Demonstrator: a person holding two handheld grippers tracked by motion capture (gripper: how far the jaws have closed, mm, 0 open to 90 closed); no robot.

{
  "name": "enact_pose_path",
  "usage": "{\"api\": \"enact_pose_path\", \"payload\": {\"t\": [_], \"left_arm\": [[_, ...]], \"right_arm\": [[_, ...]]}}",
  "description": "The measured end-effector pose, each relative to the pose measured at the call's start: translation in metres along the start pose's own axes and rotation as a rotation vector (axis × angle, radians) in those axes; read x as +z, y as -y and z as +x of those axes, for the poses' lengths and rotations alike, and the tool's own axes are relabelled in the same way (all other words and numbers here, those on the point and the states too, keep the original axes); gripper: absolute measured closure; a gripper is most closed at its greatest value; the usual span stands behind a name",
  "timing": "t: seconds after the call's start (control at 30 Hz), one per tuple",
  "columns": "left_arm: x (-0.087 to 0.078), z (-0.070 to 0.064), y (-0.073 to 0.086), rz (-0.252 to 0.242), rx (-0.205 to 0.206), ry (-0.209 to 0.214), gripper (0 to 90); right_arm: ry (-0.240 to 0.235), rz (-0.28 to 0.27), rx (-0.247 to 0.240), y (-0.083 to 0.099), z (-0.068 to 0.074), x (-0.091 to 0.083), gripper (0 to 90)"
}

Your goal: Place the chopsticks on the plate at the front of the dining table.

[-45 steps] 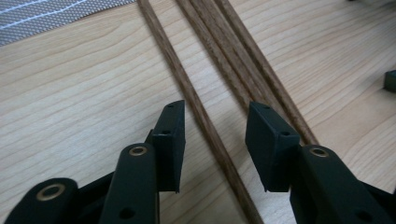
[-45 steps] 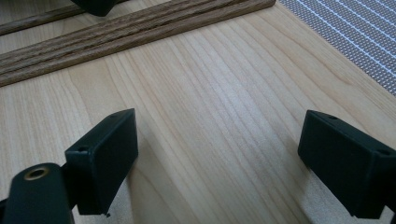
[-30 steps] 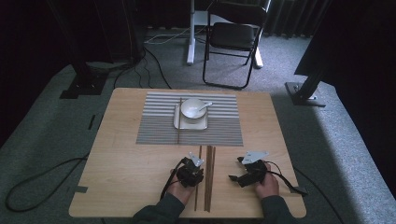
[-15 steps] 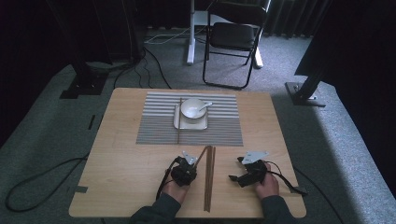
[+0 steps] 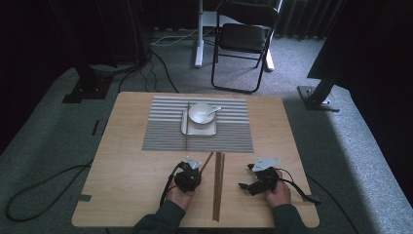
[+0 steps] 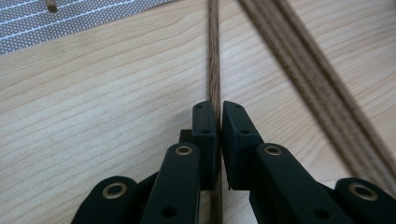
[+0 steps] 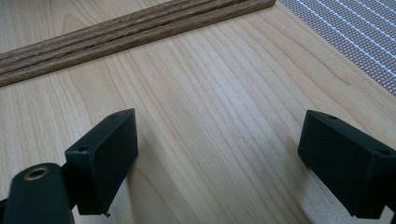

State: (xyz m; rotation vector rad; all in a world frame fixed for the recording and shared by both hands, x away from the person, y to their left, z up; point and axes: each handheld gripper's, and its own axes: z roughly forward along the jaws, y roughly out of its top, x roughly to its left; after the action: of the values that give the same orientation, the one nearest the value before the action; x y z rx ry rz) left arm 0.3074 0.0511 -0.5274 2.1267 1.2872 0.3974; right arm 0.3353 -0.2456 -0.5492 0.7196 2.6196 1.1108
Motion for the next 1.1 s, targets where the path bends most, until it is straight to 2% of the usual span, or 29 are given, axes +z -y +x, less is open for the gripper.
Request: {"api": "enact_pose_path", "payload": {"t": [0.13,0.33,0.73,0.9,1.1], "left_arm": [[-0.004,0.003,-0.002,-0.021,-0.015,0.010,84.3],[-0.006,0.007,-0.004,-0.027,-0.034,0.017,84.2],[-0.009,-0.002,-0.004,-0.036,-0.006,0.030,84.2],[-0.010,0.000,-0.004,-0.039,-0.018,0.030,84.2],[-0.015,0.002,-0.005,-0.074,-0.028,0.028,84.3]], "right_arm": [[0.000,0.000,0.000,0.000,0.000,0.000,11.5],[0.000,0.000,0.000,0.000,0.000,0.000,11.5],[0.000,0.000,0.000,0.000,0.000,0.000,11.5],[0.000,0.000,0.000,0.000,0.000,0.000,11.5],[0.000,0.000,0.000,0.000,0.000,0.000,11.5]]}}
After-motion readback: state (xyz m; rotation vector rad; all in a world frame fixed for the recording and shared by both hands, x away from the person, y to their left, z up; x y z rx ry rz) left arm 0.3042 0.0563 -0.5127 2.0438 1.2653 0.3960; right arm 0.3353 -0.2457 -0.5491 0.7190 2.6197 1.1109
